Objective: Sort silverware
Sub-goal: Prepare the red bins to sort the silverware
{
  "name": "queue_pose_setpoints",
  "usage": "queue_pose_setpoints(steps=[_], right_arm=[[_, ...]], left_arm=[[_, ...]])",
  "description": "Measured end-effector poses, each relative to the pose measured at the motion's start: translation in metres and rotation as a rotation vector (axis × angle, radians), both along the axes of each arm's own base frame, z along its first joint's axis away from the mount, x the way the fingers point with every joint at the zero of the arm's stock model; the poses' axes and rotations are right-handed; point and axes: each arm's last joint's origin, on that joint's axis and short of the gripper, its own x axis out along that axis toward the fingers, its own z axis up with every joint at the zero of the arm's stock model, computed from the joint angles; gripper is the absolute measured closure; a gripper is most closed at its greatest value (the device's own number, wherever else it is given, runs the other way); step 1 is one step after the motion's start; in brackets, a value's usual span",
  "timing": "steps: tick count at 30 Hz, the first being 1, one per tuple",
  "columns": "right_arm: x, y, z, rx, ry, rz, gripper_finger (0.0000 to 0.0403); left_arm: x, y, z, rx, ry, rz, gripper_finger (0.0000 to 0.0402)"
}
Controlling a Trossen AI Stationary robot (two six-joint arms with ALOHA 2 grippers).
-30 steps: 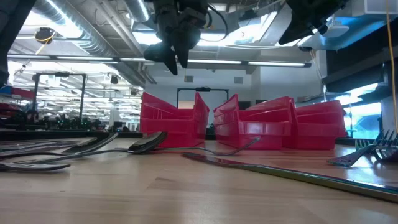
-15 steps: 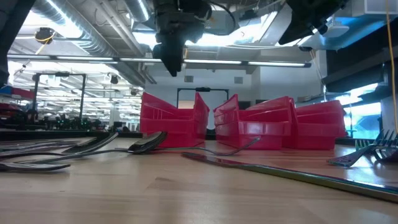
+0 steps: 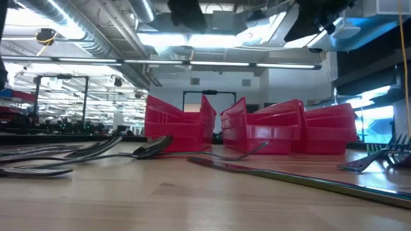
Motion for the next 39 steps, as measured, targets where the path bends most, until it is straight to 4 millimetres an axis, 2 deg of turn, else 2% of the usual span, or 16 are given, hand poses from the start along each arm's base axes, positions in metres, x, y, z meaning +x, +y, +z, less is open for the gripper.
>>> queue_pose_setpoints(steps=[3, 10, 17, 22, 27, 36, 39], right_arm=[[0.0, 0.0, 0.0, 0.002, 0.0, 0.002, 0.04], [0.0, 0.0, 0.0, 0.011, -0.003, 0.014, 0.04], [0.004, 0.0, 0.006, 0.019, -0.083, 0.029, 0.04], [0.005, 0.001, 0.008, 0.039, -0.124, 0.032, 0.04], [0.005, 0.001, 0.008, 0.055, -0.138, 0.022, 0.04], [0.005, 0.001, 0.008, 0.057, -0.14, 0.021, 0.04], [0.005, 0.001, 0.008, 0.057, -0.14, 0.021, 0.04]], left_arm=[[-0.016, -0.005, -0.012, -0.004, -0.044, 0.008, 0.0249], [-0.058, -0.022, -0.065, 0.031, -0.156, 0.017, 0.0249], [-0.09, -0.018, -0.099, -0.042, -0.052, 0.29, 0.0249], [-0.094, -0.023, -0.13, -0.13, 0.037, 0.342, 0.0249], [-0.096, -0.034, -0.15, -0.146, 0.058, 0.295, 0.0249], [-0.093, -0.042, -0.172, -0.145, -0.027, 0.252, 0.0249], [-0.095, -0.043, -0.181, -0.136, -0.003, 0.231, 0.0249]])
